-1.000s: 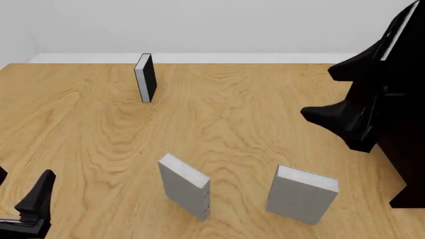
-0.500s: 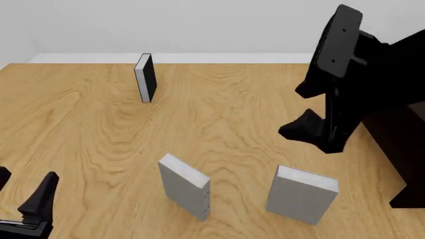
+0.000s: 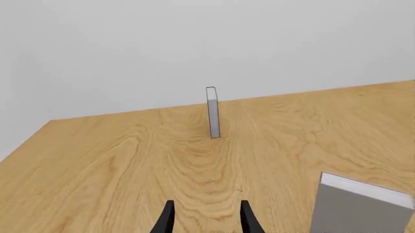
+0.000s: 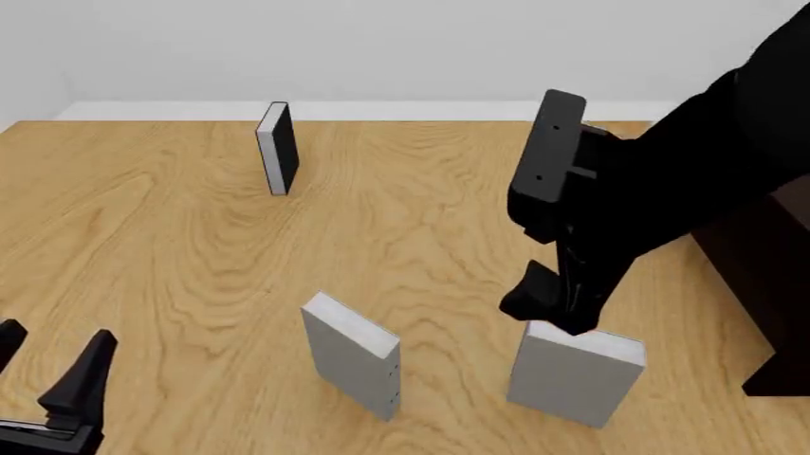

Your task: Pick up the book on the right and place it on the cabinet shelf.

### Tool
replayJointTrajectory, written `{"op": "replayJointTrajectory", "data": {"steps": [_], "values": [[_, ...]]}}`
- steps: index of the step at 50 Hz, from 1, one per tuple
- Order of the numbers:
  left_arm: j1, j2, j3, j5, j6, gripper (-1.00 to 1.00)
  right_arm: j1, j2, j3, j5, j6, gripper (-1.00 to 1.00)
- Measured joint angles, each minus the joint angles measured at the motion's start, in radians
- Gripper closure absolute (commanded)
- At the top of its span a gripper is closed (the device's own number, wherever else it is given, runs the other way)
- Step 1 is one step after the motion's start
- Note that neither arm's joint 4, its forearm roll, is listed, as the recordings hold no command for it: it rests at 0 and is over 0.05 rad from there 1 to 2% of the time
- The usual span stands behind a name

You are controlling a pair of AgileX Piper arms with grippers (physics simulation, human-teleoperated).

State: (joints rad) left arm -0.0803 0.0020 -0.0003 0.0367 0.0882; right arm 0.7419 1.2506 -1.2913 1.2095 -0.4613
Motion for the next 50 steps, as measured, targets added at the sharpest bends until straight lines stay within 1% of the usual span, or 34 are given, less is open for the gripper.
{"op": "replayJointTrajectory", "data": {"steps": [8, 22, 38, 50], "values": [[-0.008, 0.001, 0.000, 0.005, 0.009, -1.00, -0.036, 0.018, 0.028, -0.010, -0.033, -1.00], [-0.018, 0.002, 0.000, 0.015, 0.023, -1.00, -0.110, 0.046, 0.094, -0.069, -0.095, -1.00], [-0.025, 0.006, 0.000, 0.024, 0.033, -1.00, -0.134, 0.081, 0.181, -0.156, -0.106, -1.00], [-0.028, 0.008, 0.000, 0.027, 0.034, -1.00, -0.181, 0.101, 0.246, -0.209, -0.153, -1.00]]}}
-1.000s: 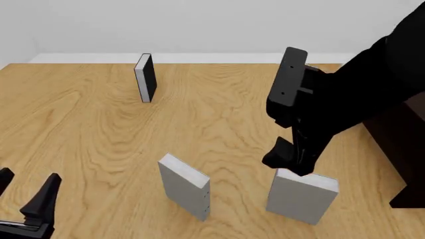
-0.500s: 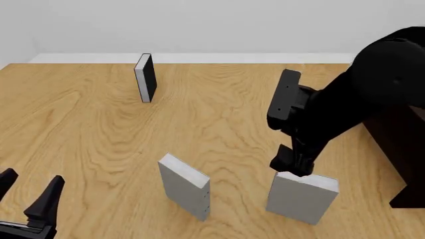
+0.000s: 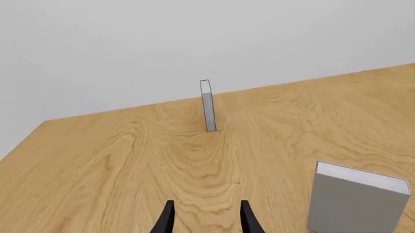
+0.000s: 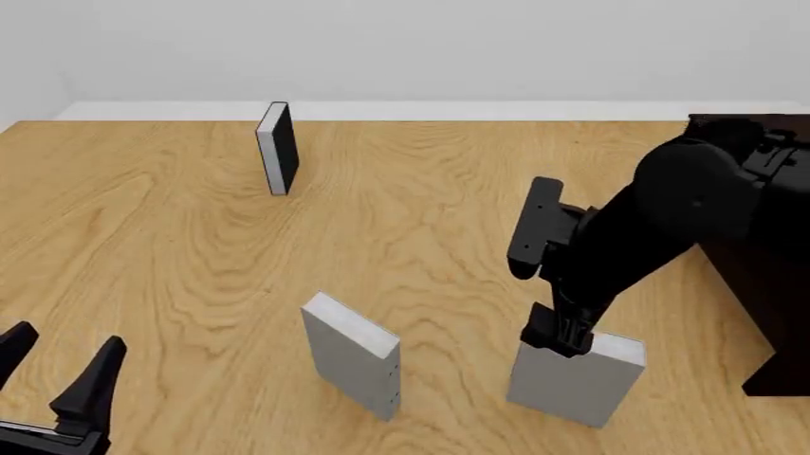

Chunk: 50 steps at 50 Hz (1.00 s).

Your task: Pick up the book on the right and place it on the cabinet shelf.

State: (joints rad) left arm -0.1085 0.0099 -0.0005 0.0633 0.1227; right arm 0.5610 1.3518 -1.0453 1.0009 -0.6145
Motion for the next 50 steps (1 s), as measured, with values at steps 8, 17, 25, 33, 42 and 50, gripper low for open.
{"op": "replayJointTrajectory", "data": {"steps": [8, 17, 25, 33, 42, 50], "values": [[-0.002, -0.001, 0.000, 0.003, 0.004, -1.00, -0.019, 0.012, 0.032, -0.028, -0.015, -1.00], [-0.004, -0.001, 0.000, 0.007, 0.011, -1.00, -0.006, 0.023, 0.073, -0.061, -0.001, -1.00], [-0.005, 0.000, 0.000, 0.009, 0.018, -1.00, 0.004, 0.028, 0.112, -0.090, 0.015, -1.00], [-0.006, 0.001, 0.000, 0.010, 0.024, -1.00, 0.004, 0.034, 0.147, -0.119, 0.023, -1.00], [-0.007, 0.002, 0.000, 0.012, 0.030, -1.00, -0.001, 0.039, 0.174, -0.140, 0.023, -1.00], [-0.008, 0.003, 0.000, 0.014, 0.033, -1.00, -0.003, 0.035, 0.186, -0.144, -0.013, 1.00]]}}
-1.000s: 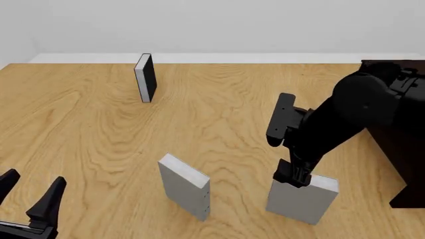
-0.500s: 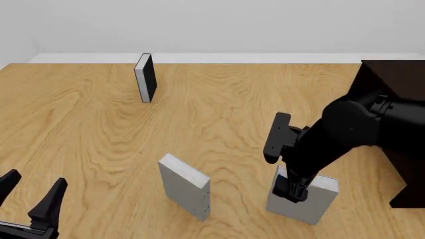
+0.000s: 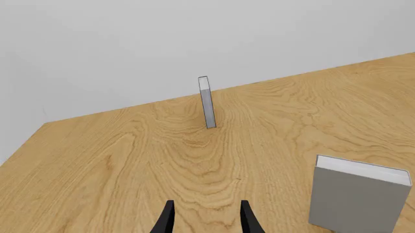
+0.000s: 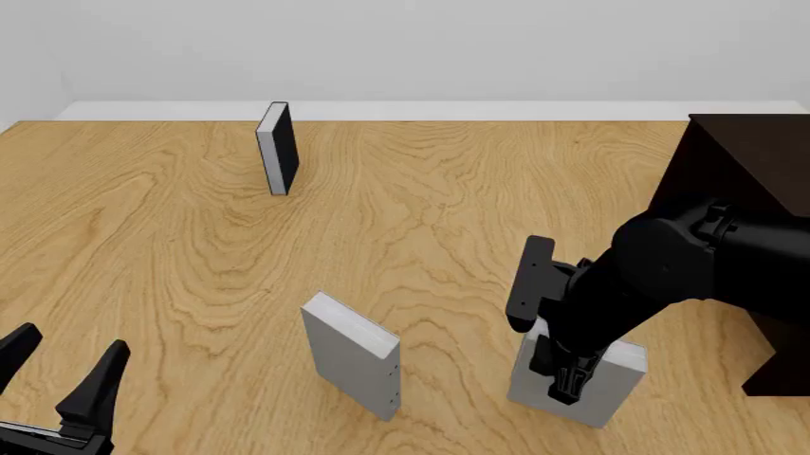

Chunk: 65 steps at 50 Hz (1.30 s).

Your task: Pick up the book on the right and place it on the cabinet shelf.

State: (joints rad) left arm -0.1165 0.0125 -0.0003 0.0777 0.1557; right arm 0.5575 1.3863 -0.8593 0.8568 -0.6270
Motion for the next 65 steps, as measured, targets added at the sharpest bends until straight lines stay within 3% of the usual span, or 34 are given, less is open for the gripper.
{"op": "replayJointTrajectory", "data": {"steps": [26, 43, 53, 65], "values": [[-0.011, 0.006, 0.000, 0.002, -0.004, -1.00, -0.044, -0.049, -0.050, 0.088, -0.070, 1.00], [-0.018, 0.003, 0.000, 0.000, -0.012, -1.00, -0.147, -0.125, -0.123, 0.117, -0.189, 1.00], [-0.019, 0.005, 0.000, -0.004, -0.008, -1.00, -0.208, -0.206, -0.092, 0.018, -0.301, 1.00], [-0.022, 0.010, 0.000, -0.010, 0.001, -1.00, -0.291, -0.315, 0.043, -0.227, -0.451, 1.00]]}}
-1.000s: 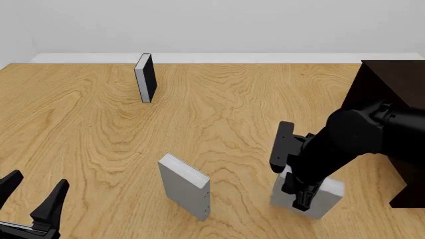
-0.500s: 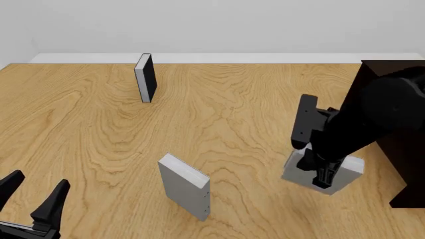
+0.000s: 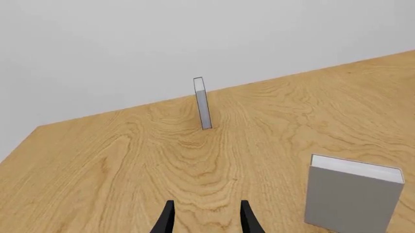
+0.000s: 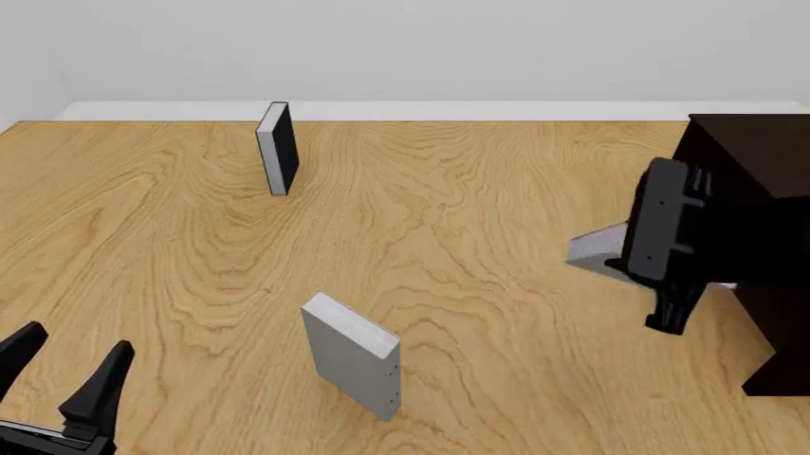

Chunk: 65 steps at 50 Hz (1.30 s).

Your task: Pick up the book on the right and place it on the cabinet shelf.

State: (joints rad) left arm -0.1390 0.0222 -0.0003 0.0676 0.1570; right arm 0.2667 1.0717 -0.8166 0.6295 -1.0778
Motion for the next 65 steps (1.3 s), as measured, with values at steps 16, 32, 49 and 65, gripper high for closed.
{"op": "replayJointTrajectory", "data": {"steps": [16, 32, 49, 65], "values": [[-0.002, 0.006, 0.000, -0.006, 0.005, -1.00, -0.021, -0.091, 0.268, -0.429, -0.191, 1.00], [-0.008, 0.012, 0.000, -0.008, 0.002, -1.00, -0.061, -0.039, 0.451, -0.875, -0.339, 1.00], [-0.018, 0.026, 0.000, -0.019, -0.007, -1.00, -0.083, 0.096, 0.496, -1.171, -0.433, 1.00], [-0.019, 0.022, 0.000, -0.015, -0.008, -1.00, -0.124, 0.212, 0.501, -1.331, -0.483, 1.00]]}}
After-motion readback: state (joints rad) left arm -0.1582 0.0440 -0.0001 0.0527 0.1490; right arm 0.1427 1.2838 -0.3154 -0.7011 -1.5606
